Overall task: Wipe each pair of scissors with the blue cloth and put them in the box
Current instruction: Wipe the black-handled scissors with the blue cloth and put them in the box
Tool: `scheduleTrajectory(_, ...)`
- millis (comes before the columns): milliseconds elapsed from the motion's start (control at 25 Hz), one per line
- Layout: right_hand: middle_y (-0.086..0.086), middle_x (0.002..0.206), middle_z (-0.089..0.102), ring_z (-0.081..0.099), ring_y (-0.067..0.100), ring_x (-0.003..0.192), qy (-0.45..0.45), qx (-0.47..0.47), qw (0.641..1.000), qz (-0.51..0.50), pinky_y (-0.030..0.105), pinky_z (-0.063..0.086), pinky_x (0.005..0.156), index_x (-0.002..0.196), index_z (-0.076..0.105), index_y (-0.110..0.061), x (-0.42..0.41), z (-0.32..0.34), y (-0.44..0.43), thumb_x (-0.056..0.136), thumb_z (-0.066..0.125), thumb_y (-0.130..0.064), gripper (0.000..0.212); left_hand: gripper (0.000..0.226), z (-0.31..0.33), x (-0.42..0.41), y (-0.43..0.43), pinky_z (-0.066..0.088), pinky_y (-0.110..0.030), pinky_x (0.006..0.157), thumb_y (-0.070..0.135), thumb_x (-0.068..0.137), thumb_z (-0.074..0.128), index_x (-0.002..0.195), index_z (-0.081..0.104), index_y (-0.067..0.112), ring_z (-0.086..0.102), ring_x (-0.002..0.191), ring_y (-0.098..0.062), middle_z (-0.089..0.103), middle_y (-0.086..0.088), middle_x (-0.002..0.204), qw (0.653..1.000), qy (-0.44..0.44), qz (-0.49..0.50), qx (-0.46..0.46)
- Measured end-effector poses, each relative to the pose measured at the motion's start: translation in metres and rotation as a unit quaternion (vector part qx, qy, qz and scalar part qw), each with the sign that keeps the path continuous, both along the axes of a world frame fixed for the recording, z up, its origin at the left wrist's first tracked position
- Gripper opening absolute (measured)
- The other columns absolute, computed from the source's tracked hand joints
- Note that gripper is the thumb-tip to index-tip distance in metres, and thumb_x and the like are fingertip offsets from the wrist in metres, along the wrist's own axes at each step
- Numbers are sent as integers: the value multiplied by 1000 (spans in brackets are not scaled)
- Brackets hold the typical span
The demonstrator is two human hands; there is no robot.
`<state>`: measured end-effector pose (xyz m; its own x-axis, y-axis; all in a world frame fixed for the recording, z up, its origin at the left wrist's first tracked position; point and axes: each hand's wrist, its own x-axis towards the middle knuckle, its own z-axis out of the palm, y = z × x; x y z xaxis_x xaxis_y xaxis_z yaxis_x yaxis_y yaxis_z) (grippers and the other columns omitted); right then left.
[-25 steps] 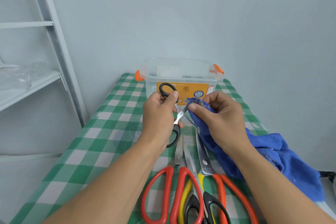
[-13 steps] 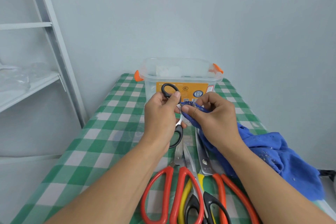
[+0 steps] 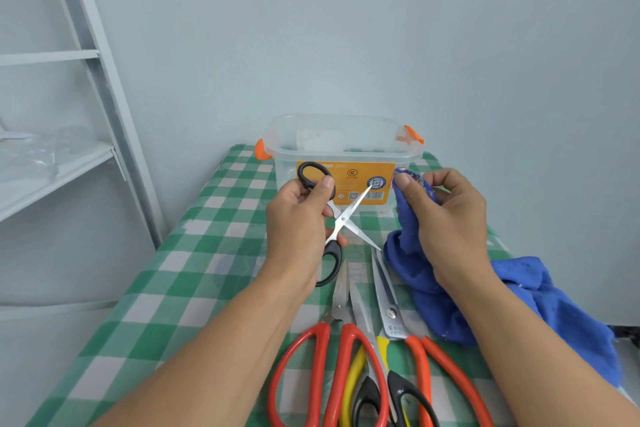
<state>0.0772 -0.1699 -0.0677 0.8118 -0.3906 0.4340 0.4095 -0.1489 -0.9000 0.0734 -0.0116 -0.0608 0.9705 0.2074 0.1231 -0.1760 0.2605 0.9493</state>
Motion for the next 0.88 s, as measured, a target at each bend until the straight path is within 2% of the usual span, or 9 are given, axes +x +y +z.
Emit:
scheduleTrajectory(120,-10,67,64,57,4,63,-21,-48,997,54,17,46,64,74,59,-15,-7,1,8,84,80,-19,24,17,0,1,0,47,-28,41,20,98,63,86,64,8,42,36,-6,44,-5,68,1000,-2,5,5)
scheduleTrajectory(200,-5,66,65,56,3,61,-30,-74,993,87,14,44,62,75,60,-11,-10,0,13,84,79,-14,22,18,-1,2,1,47,-28,42,21,98,63,86,64,9,43,38,-5,45,-5,69,1000,-5,5,9)
scheduleTrajectory(320,14,71,64,52,10,63,-34,-132,984,111,21,44,60,78,60,-4,-13,-4,20,85,79,-15,23,18,-2,2,0,47,-27,42,21,98,63,86,63,9,43,40,-4,45,-4,68,1000,-11,8,10)
scheduleTrajectory(480,12,72,61,50,23,65,-28,-172,980,95,33,43,61,76,59,-9,-9,-10,24,82,83,-25,29,19,0,-3,-3,44,-25,39,17,98,62,83,60,7,42,36,-5,44,-5,66,1000,-17,-3,-4)
scheduleTrajectory(560,13,69,59,47,24,63,-21,-182,981,65,34,41,58,74,59,-10,-6,-10,24,79,85,-31,34,18,1,-3,-3,45,-25,39,18,98,62,84,61,8,41,35,-6,44,-7,68,1000,-17,-9,5)
scheduleTrajectory(680,6,63,60,48,8,59,-9,-149,988,23,29,40,56,73,58,-7,-4,-4,22,81,83,-28,34,17,1,-2,-3,46,-28,40,18,98,63,84,62,8,41,36,-6,45,-8,70,1000,-16,-9,20)
scheduleTrajectory(760,-11,56,60,53,-3,55,4,-79,997,-4,15,41,55,75,57,-7,-3,0,16,86,79,-23,29,17,1,-2,-3,48,-30,42,18,98,63,84,63,9,42,37,-6,46,-7,69,999,-16,-6,28)
scheduleTrajectory(800,-17,53,58,53,-5,53,11,-45,999,-17,11,41,55,76,56,-9,-3,2,12,88,77,-23,28,17,1,-2,-2,48,-32,44,19,98,63,84,63,9,41,36,-7,46,-5,67,999,-15,-4,29)
scheduleTrajectory(880,-18,49,56,51,-3,47,26,-3,999,-23,11,41,51,78,55,-11,-3,4,4,91,74,-27,28,17,3,-2,0,48,-31,45,19,98,63,84,63,10,41,34,-6,46,-2,64,1000,-13,0,26)
